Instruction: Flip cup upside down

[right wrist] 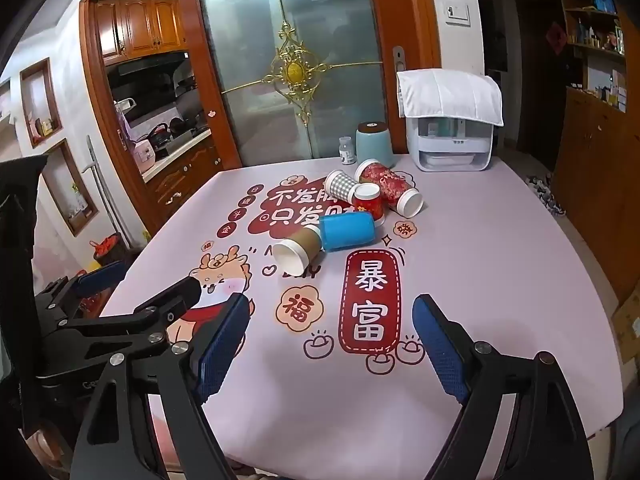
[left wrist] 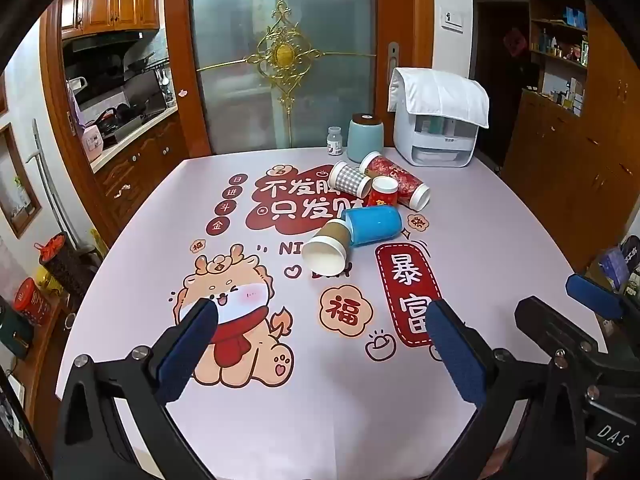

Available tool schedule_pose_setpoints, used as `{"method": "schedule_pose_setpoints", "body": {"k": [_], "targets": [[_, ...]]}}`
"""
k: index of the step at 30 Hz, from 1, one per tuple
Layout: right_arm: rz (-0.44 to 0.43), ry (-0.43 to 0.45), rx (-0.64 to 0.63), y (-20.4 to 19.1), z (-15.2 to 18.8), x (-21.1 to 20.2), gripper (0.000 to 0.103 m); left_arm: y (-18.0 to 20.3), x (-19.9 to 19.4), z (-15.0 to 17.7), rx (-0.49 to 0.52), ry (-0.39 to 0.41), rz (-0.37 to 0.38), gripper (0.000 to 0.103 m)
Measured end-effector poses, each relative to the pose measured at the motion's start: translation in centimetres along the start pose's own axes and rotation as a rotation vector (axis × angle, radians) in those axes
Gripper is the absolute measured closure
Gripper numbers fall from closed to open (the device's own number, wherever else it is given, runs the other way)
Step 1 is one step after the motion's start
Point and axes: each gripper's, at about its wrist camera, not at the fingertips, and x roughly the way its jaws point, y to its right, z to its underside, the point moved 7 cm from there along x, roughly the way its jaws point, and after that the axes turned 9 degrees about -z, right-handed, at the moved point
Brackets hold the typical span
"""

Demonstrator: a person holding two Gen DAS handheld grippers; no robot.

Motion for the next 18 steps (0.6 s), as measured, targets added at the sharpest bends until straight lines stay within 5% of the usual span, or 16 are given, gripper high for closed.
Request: {"method": "schedule_pose_setpoints", "body": {"k": [18], "targets": [[0.000,-0.015,0.006,0.3,0.3,1.0,0.018,0.3,0.9,0.5,-0.004,-0.021,0.013,0.002]]}}
